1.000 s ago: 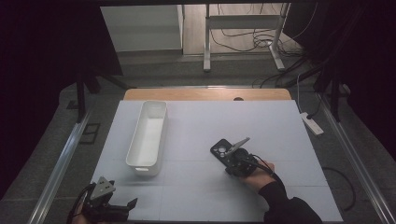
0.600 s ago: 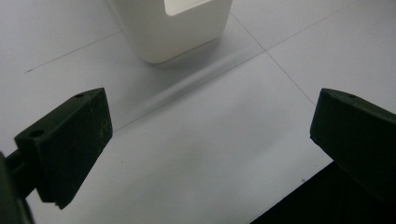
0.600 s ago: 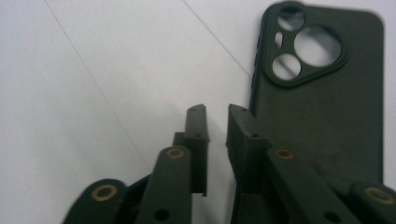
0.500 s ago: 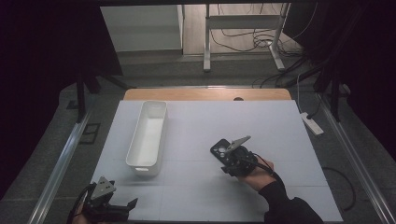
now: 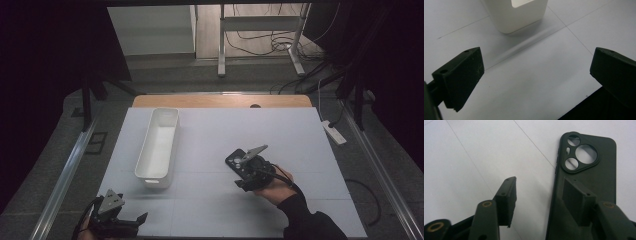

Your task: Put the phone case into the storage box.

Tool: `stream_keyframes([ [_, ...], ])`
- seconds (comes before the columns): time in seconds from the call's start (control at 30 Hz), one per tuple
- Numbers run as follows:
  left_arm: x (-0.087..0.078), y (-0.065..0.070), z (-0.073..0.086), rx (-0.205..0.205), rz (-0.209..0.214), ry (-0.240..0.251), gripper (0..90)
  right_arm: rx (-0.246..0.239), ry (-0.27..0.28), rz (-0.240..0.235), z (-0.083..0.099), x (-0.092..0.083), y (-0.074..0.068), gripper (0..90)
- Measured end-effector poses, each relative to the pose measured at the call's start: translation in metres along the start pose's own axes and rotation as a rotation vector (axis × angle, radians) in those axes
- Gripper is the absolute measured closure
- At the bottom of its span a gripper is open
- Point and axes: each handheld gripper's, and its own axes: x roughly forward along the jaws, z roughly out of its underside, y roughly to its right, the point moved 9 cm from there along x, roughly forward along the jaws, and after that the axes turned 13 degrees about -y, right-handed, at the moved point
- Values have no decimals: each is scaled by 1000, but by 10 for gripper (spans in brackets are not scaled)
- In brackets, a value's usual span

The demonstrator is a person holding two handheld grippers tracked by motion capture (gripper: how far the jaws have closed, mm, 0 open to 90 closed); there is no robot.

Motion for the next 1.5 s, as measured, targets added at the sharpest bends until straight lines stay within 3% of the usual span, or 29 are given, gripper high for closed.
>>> stream_keyframes([
  [0.3,0,0,0,1,-2,-1,1,42,-4,18,2,0,11,328],
  [0.47,0,0,0,1,-3,-3,0,55,4,50,3,-1,20,207],
  [0.7,0,0,0,2,-4,-3,1,94,13,58,6,-1,32,78],
  [1.07,1,0,0,2,-3,-6,1,127,19,49,11,-3,46,1],
  [1.5,1,0,0,1,-2,-6,1,139,27,59,13,0,52,0],
])
